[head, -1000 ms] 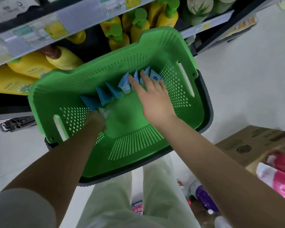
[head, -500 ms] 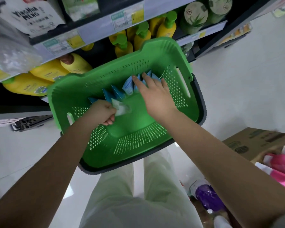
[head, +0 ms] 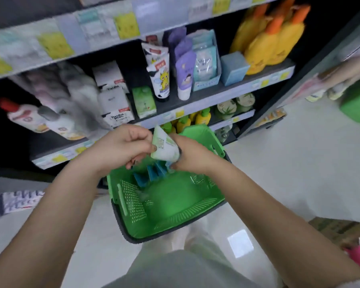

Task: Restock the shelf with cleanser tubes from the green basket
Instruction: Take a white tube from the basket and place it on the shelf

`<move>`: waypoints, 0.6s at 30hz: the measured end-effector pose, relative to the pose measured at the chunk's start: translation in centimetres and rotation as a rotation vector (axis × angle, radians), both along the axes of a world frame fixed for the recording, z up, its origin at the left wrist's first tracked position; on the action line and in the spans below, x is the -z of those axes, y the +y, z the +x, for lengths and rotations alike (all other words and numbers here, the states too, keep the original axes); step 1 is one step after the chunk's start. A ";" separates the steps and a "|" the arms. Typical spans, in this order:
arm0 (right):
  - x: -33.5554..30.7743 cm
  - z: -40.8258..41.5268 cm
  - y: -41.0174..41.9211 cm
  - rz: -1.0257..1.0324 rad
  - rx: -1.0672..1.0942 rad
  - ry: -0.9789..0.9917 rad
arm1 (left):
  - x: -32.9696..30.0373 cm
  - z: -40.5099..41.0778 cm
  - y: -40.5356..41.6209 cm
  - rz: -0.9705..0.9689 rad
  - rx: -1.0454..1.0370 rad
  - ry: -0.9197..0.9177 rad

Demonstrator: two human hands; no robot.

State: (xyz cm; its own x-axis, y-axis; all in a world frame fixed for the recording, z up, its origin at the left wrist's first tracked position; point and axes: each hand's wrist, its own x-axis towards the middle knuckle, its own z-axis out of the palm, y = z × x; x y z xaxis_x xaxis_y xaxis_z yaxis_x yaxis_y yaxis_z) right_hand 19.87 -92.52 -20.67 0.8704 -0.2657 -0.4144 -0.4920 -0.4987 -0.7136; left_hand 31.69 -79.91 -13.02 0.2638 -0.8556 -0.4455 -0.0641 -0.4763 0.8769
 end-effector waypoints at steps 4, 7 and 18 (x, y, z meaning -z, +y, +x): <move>-5.0 -0.1 0.1 -0.016 0.023 -0.127 | -5.6 0.5 -0.1 -0.107 0.061 -0.079; -8.2 0.0 0.0 -0.019 0.084 -0.233 | -9.0 1.0 -0.5 -0.220 -0.088 -0.155; -22.6 2.8 0.7 -0.175 0.179 -0.585 | -17.0 0.5 0.0 -0.568 -0.264 -0.955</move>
